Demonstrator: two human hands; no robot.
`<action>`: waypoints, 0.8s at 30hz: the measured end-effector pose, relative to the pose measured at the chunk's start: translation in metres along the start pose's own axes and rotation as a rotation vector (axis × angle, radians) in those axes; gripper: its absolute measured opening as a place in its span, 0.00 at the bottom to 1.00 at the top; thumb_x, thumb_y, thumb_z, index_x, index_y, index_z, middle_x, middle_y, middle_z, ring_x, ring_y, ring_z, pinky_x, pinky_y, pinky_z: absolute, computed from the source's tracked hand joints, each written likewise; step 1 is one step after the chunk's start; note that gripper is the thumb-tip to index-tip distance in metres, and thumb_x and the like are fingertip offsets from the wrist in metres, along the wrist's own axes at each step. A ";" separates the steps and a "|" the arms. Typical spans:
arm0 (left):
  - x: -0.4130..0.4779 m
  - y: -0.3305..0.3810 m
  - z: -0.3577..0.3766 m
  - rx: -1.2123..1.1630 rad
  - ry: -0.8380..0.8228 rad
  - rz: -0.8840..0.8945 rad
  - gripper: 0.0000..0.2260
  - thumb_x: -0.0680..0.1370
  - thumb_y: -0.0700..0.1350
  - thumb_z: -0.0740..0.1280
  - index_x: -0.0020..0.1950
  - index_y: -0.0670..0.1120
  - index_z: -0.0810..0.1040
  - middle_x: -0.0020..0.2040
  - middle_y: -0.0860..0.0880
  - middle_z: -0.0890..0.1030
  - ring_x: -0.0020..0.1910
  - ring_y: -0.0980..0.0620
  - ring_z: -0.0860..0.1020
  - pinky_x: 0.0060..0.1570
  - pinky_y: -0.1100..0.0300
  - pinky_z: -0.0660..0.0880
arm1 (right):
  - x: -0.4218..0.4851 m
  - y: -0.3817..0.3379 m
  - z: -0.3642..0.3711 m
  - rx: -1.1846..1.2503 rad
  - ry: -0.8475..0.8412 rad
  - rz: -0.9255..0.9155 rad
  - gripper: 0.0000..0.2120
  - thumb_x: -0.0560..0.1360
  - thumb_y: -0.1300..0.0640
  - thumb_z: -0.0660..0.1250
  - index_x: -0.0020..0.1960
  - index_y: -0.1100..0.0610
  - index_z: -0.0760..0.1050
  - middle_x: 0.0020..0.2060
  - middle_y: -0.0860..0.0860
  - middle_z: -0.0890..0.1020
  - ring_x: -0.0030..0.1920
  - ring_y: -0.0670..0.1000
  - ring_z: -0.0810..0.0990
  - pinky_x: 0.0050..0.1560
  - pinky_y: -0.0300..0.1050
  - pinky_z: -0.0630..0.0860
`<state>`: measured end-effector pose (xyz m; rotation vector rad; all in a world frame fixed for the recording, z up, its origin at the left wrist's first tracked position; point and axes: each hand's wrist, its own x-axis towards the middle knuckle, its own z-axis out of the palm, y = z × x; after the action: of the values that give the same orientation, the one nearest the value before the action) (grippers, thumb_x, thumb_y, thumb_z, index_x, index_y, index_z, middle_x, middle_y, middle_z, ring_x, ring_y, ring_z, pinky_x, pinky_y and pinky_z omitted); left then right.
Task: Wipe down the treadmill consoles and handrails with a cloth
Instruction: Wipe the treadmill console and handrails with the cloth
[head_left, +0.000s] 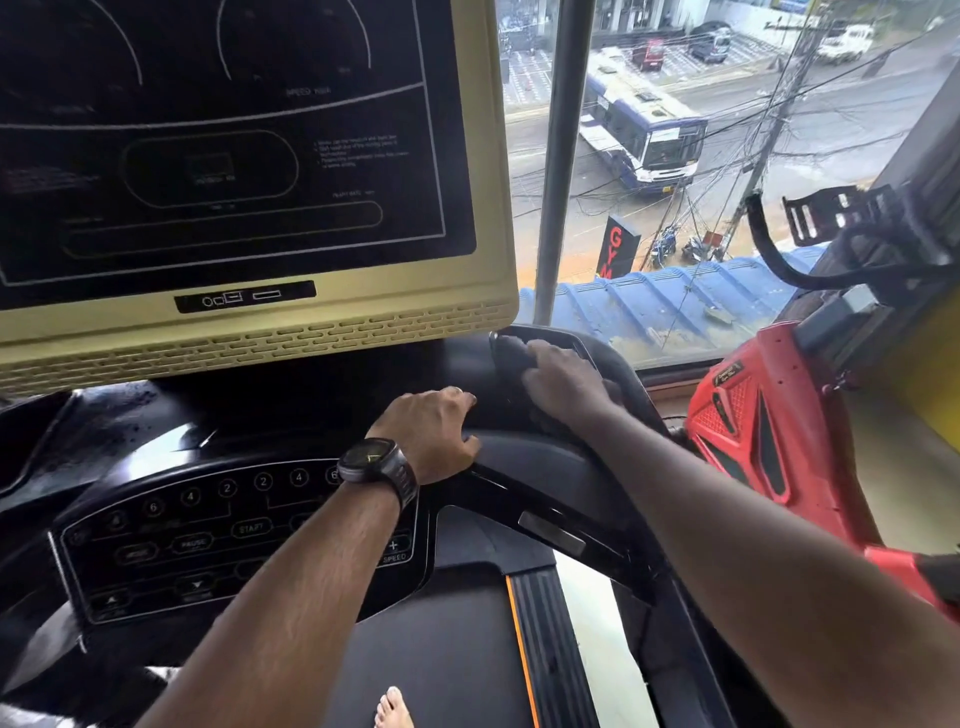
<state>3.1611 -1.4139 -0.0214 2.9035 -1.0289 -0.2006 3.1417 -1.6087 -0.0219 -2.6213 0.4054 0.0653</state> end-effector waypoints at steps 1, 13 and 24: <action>0.000 0.000 0.000 0.002 -0.004 -0.002 0.27 0.76 0.56 0.62 0.73 0.49 0.71 0.69 0.50 0.76 0.64 0.47 0.77 0.64 0.50 0.73 | -0.001 -0.009 0.008 -0.003 0.005 0.022 0.13 0.77 0.59 0.59 0.61 0.55 0.73 0.59 0.59 0.81 0.60 0.63 0.79 0.50 0.52 0.67; -0.002 0.000 -0.002 0.008 -0.027 -0.001 0.25 0.75 0.56 0.60 0.70 0.49 0.73 0.67 0.50 0.77 0.64 0.47 0.77 0.63 0.49 0.74 | -0.016 0.024 -0.016 -0.626 -0.206 -0.418 0.34 0.78 0.60 0.61 0.79 0.40 0.58 0.67 0.49 0.78 0.66 0.55 0.77 0.64 0.54 0.73; -0.006 0.004 -0.005 0.000 -0.037 -0.026 0.25 0.74 0.57 0.59 0.68 0.49 0.74 0.67 0.50 0.78 0.64 0.48 0.77 0.63 0.49 0.73 | 0.031 0.058 -0.035 -1.153 -0.200 -0.764 0.13 0.84 0.52 0.61 0.66 0.43 0.77 0.61 0.40 0.80 0.65 0.47 0.75 0.69 0.49 0.62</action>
<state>3.1552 -1.4130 -0.0154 2.9251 -0.9974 -0.2558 3.1535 -1.6821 -0.0214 -3.5923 -1.0187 0.3949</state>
